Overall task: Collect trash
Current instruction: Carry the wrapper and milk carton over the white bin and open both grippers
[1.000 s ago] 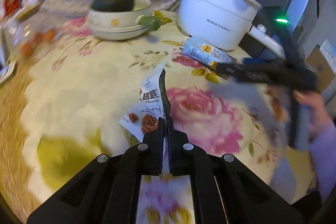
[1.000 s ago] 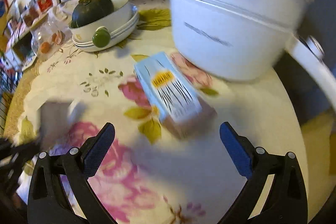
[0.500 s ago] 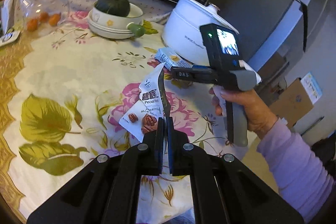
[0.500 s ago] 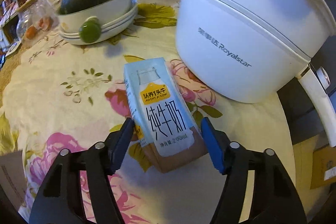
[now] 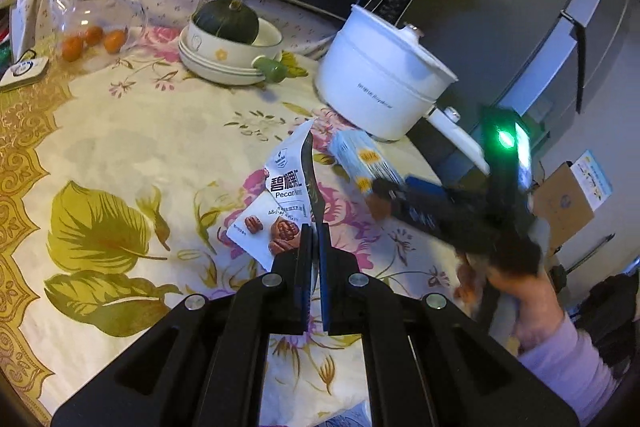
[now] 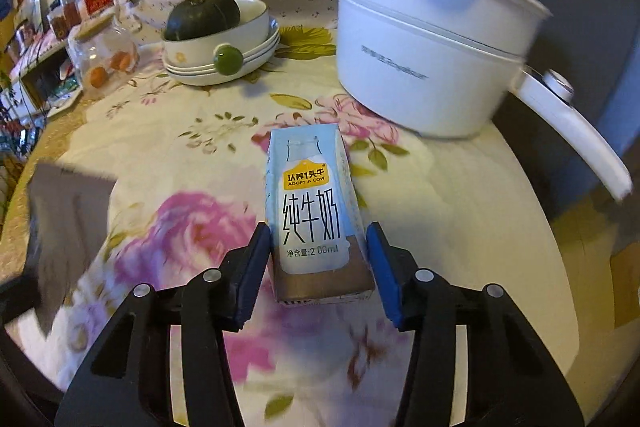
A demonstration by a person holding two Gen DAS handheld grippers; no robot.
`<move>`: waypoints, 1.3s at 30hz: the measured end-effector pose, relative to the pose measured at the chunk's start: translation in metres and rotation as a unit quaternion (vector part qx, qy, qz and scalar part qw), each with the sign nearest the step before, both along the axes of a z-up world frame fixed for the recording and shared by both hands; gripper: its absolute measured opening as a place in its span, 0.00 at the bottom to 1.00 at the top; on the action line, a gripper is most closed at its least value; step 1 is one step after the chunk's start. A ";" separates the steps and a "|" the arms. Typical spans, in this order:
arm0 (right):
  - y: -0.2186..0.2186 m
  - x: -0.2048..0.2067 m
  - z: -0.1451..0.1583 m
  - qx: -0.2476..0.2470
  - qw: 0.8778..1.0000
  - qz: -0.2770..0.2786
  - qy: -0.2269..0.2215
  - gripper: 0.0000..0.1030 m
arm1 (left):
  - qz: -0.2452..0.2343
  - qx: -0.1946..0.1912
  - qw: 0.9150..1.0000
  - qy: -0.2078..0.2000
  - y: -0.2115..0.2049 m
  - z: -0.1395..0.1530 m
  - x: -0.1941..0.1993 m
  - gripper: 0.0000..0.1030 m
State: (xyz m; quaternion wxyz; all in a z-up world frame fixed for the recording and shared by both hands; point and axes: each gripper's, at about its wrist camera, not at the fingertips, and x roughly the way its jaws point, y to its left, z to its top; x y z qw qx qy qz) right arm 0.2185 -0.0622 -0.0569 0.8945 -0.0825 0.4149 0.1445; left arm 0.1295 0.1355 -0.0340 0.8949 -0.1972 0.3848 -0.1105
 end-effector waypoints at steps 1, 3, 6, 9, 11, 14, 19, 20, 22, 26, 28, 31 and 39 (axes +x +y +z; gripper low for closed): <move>-0.003 -0.010 0.002 0.000 1.000 -0.001 -0.004 0.45 | -0.001 0.000 1.000 -0.002 0.000 0.001 -0.002 0.03; -0.011 -0.033 0.008 -0.004 1.000 -0.007 -0.015 0.45 | -0.004 0.000 1.000 -0.005 -0.001 0.003 -0.006 0.03; -0.028 -0.061 0.020 0.010 1.000 -0.017 -0.018 0.45 | -0.010 0.001 1.000 -0.013 -0.004 0.008 -0.011 0.03; -0.044 -0.089 0.031 0.017 0.999 -0.031 -0.018 0.45 | -0.015 -0.002 1.000 -0.021 -0.008 0.014 -0.018 0.03; -0.055 -0.112 0.039 0.013 0.999 -0.042 -0.022 0.46 | -0.022 -0.012 0.999 -0.028 -0.010 0.020 -0.025 0.03; -0.070 -0.147 0.046 0.000 0.998 -0.061 -0.029 0.46 | -0.035 -0.013 0.998 -0.044 -0.016 0.031 -0.037 0.03; -0.086 -0.195 0.045 -0.041 0.996 -0.079 -0.013 0.46 | -0.067 -0.030 0.996 -0.057 -0.029 0.042 -0.056 0.03; -0.087 -0.203 0.044 -0.053 0.995 -0.081 -0.009 0.46 | -0.073 -0.037 0.995 -0.057 -0.030 0.041 -0.059 0.03; -0.091 -0.216 0.038 -0.082 0.992 -0.092 0.003 0.49 | -0.092 -0.054 0.993 -0.051 -0.037 0.038 -0.067 0.03; -0.102 -0.219 0.042 -0.088 0.988 -0.126 -0.025 0.77 | -0.134 -0.065 0.988 -0.033 -0.061 0.026 -0.082 0.03; -0.108 -0.214 0.046 -0.064 0.988 -0.138 -0.027 0.78 | -0.147 -0.060 0.987 -0.030 -0.071 0.022 -0.085 0.03; -0.113 -0.209 0.050 -0.055 0.982 -0.167 -0.066 0.91 | -0.170 -0.058 0.983 -0.029 -0.085 0.019 -0.089 0.03; -0.143 -0.193 0.038 -0.070 0.952 -0.261 -0.146 0.93 | -0.268 -0.063 0.961 0.003 -0.124 0.007 -0.092 0.04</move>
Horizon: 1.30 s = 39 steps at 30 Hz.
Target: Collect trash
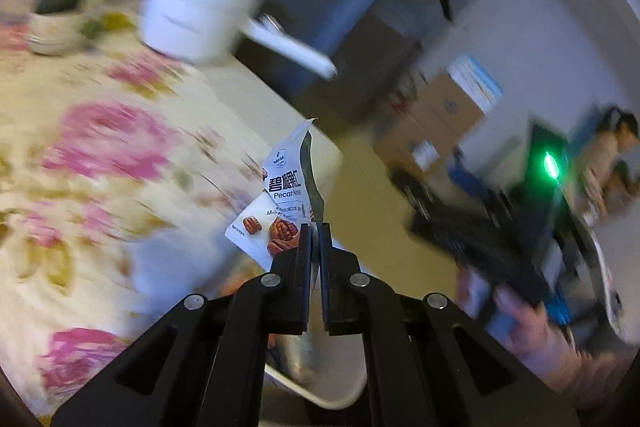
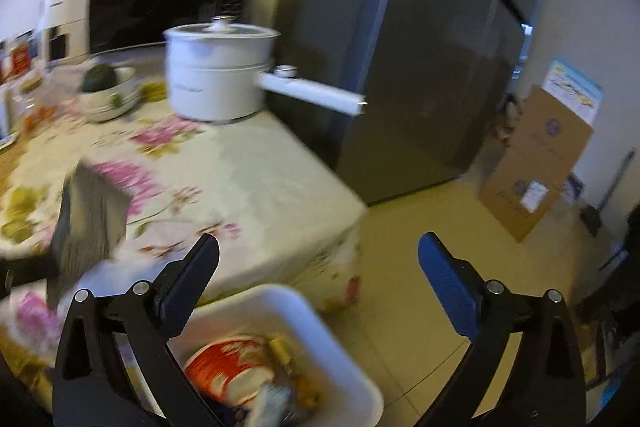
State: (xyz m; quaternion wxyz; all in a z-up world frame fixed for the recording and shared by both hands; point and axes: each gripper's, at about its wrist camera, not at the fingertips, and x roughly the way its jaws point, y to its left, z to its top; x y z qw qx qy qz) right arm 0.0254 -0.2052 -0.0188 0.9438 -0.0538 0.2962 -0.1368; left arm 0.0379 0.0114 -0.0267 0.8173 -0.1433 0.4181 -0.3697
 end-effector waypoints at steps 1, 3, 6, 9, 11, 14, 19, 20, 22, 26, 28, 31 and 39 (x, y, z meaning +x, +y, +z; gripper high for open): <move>-0.006 0.004 -0.002 0.006 1.000 -0.009 0.001 0.93 | -0.023 0.011 1.000 0.009 -0.011 -0.008 -0.001 0.04; -0.013 0.009 -0.005 0.014 1.000 -0.017 0.006 0.93 | -0.057 0.038 0.997 0.024 -0.032 -0.024 -0.006 0.07; -0.019 0.016 -0.007 0.027 0.999 -0.024 0.011 0.93 | -0.073 0.066 0.995 0.035 -0.048 -0.035 -0.008 0.49; -0.015 0.023 -0.005 0.037 0.999 -0.017 0.010 0.93 | -0.049 0.053 0.997 0.018 -0.040 -0.022 -0.002 0.69; -0.010 0.029 -0.001 0.041 0.999 -0.013 0.006 0.93 | -0.011 0.051 0.999 0.001 -0.028 -0.011 0.005 0.82; -0.001 0.037 0.005 0.055 0.998 -0.005 -0.002 0.93 | 0.097 0.131 0.984 -0.071 -0.011 0.012 0.014 0.86; 0.016 0.024 0.006 0.069 0.997 0.019 -0.013 0.93 | 0.230 0.194 0.933 -0.199 -0.002 0.043 -0.010 0.94; 0.019 0.018 0.005 0.069 0.997 0.019 -0.012 0.93 | 0.248 0.189 0.928 -0.202 0.001 0.046 -0.015 0.94; 0.024 0.005 0.002 0.076 0.997 0.029 -0.009 0.93 | 0.282 0.179 0.925 -0.183 0.007 0.044 -0.022 0.94; 0.041 -0.025 -0.009 0.061 0.996 0.063 -0.004 0.93 | 0.315 0.187 0.923 -0.116 0.015 0.022 -0.045 0.94; 0.050 -0.034 -0.015 0.045 0.996 0.077 0.011 0.93 | 0.329 0.202 0.917 -0.097 0.018 0.007 -0.062 0.94; 0.061 -0.047 -0.027 0.030 0.995 0.089 0.033 0.93 | 0.344 0.216 0.910 -0.084 0.018 -0.006 -0.081 0.94; 0.061 -0.056 -0.030 0.031 0.995 0.090 0.021 0.93 | 0.347 0.262 0.897 -0.083 0.021 -0.023 -0.095 0.94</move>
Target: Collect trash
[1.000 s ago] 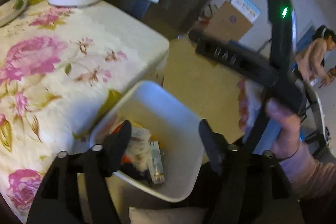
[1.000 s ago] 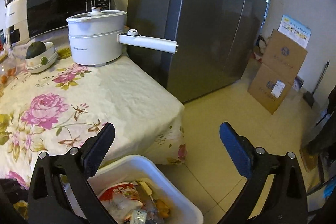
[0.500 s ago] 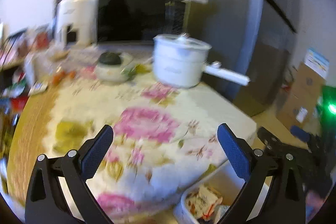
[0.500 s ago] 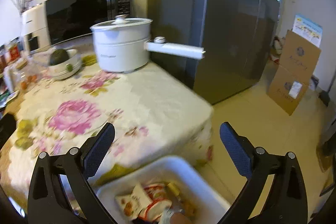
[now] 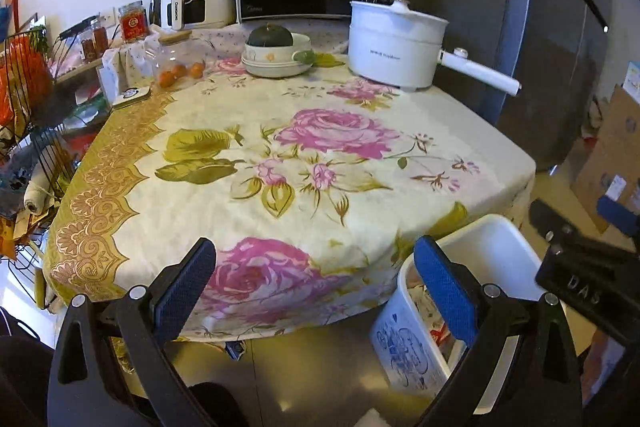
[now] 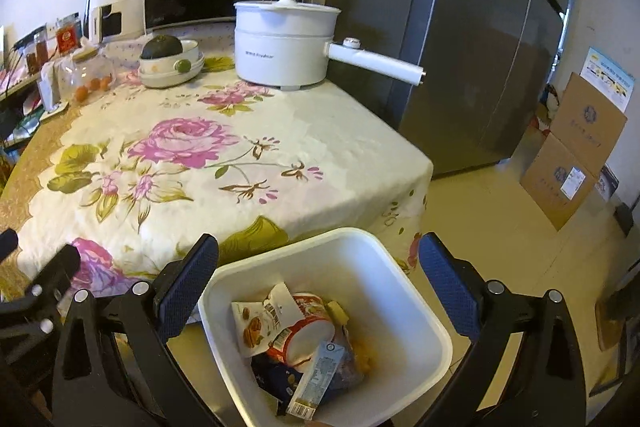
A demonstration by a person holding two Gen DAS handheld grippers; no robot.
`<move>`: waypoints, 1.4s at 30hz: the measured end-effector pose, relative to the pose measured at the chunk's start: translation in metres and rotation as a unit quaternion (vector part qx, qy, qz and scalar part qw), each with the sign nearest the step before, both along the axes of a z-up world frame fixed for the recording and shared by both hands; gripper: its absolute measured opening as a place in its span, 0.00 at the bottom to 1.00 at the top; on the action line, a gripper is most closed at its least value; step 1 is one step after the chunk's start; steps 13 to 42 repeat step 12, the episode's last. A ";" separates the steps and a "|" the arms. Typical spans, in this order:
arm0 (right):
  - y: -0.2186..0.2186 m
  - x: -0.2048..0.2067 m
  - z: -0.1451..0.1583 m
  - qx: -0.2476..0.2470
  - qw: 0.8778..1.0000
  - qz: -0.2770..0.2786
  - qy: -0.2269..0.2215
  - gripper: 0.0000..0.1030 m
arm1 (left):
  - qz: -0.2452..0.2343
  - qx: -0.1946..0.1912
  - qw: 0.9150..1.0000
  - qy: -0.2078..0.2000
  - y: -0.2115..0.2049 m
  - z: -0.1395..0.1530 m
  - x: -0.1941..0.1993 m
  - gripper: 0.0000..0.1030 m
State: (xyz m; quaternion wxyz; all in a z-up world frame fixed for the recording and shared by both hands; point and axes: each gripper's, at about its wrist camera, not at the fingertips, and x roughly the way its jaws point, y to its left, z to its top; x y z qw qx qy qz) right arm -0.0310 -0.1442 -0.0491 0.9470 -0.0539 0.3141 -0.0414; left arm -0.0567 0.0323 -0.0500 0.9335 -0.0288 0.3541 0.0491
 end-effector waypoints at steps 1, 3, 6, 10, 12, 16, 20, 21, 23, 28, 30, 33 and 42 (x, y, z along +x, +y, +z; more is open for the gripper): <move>-0.001 -0.001 0.000 -0.002 1.000 -0.001 -0.003 0.93 | 0.001 0.001 1.000 0.003 0.000 -0.001 0.000 0.94; -0.003 -0.002 -0.002 -0.002 1.000 -0.003 -0.005 0.93 | 0.002 -0.004 1.000 0.010 -0.001 -0.003 0.002 0.94; -0.007 -0.001 -0.005 0.002 1.000 -0.007 -0.003 0.93 | 0.008 -0.015 1.000 0.018 -0.002 -0.005 0.005 0.94; -0.011 -0.002 -0.006 0.005 1.000 -0.011 -0.005 0.93 | 0.003 -0.012 1.000 0.023 -0.007 -0.008 0.008 0.94; -0.014 -0.002 -0.006 0.006 1.000 -0.013 -0.005 0.93 | -0.003 -0.011 1.000 0.023 -0.013 -0.007 0.009 0.94; -0.014 -0.002 -0.006 0.006 1.000 -0.013 -0.005 0.93 | -0.003 -0.011 1.000 0.023 -0.013 -0.007 0.009 0.94; -0.014 -0.002 -0.006 0.006 1.000 -0.013 -0.005 0.93 | -0.003 -0.011 1.000 0.023 -0.013 -0.007 0.009 0.94; -0.014 -0.002 -0.006 0.006 1.000 -0.013 -0.005 0.93 | -0.003 -0.011 1.000 0.023 -0.013 -0.007 0.009 0.94; -0.014 -0.002 -0.006 0.006 1.000 -0.013 -0.005 0.93 | -0.003 -0.011 1.000 0.023 -0.013 -0.007 0.009 0.94; -0.014 -0.002 -0.006 0.006 1.000 -0.013 -0.005 0.93 | -0.003 -0.011 1.000 0.023 -0.013 -0.007 0.009 0.94; -0.014 -0.002 -0.006 0.006 1.000 -0.013 -0.005 0.93 | -0.003 -0.011 1.000 0.023 -0.013 -0.007 0.009 0.94; -0.014 -0.002 -0.006 0.006 1.000 -0.013 -0.005 0.93 | -0.003 -0.011 1.000 0.023 -0.013 -0.007 0.009 0.94; -0.014 -0.002 -0.006 0.006 1.000 -0.013 -0.005 0.93 | -0.003 -0.011 1.000 0.023 -0.013 -0.007 0.009 0.94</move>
